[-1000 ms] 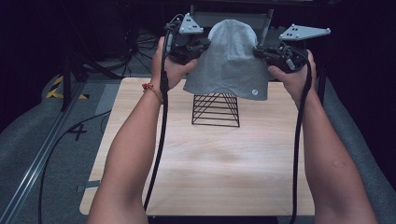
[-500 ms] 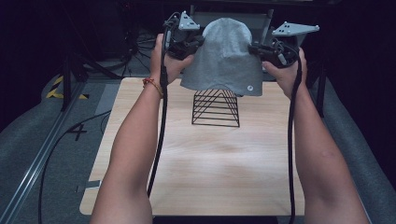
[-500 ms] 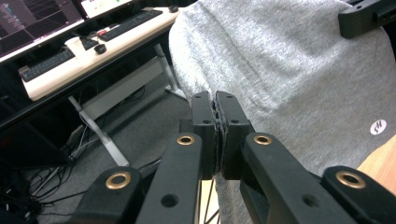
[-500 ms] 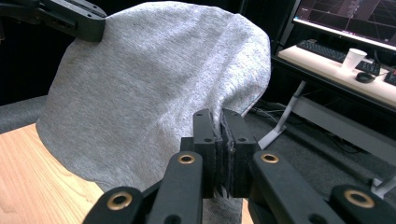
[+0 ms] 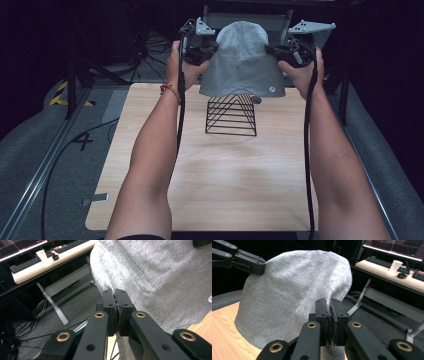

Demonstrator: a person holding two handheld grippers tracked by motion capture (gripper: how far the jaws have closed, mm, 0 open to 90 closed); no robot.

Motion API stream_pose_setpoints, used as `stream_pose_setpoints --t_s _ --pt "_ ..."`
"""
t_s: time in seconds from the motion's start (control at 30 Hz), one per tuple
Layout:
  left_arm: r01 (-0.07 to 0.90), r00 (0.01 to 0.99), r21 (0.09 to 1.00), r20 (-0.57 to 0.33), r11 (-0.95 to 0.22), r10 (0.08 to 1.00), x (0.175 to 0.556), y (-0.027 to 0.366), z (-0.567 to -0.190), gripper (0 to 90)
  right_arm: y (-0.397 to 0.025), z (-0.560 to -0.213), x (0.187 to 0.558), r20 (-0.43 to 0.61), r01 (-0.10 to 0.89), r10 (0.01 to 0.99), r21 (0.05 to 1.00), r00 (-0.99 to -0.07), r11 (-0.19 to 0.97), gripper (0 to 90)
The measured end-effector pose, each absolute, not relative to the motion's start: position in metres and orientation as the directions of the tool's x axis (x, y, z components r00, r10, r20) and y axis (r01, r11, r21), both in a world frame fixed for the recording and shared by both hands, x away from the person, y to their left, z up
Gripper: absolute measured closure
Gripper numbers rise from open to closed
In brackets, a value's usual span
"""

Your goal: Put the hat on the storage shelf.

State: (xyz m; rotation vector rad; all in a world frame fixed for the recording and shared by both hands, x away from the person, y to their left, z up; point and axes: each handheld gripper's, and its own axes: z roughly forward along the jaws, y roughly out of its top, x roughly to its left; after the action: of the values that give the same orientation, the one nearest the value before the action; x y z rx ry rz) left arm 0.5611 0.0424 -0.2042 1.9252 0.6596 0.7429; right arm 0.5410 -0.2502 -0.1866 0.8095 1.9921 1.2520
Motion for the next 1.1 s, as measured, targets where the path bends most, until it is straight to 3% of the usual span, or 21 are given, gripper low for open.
stream_pose_setpoints --t_s 0.4,1.1 --pt "0.143 0.689 0.89 0.225 -0.433 0.689 0.568 0.036 -0.21 87.6 -0.246 -0.2 0.554 -0.156 0.181 0.768 0.925 -0.621 0.334 85.8" --pt "0.074 0.755 0.929 0.186 -0.363 0.629 0.525 0.057 -0.201 87.7 -0.253 -0.204 0.511 -0.183 0.115 0.734 0.935 -0.654 0.335 85.8"
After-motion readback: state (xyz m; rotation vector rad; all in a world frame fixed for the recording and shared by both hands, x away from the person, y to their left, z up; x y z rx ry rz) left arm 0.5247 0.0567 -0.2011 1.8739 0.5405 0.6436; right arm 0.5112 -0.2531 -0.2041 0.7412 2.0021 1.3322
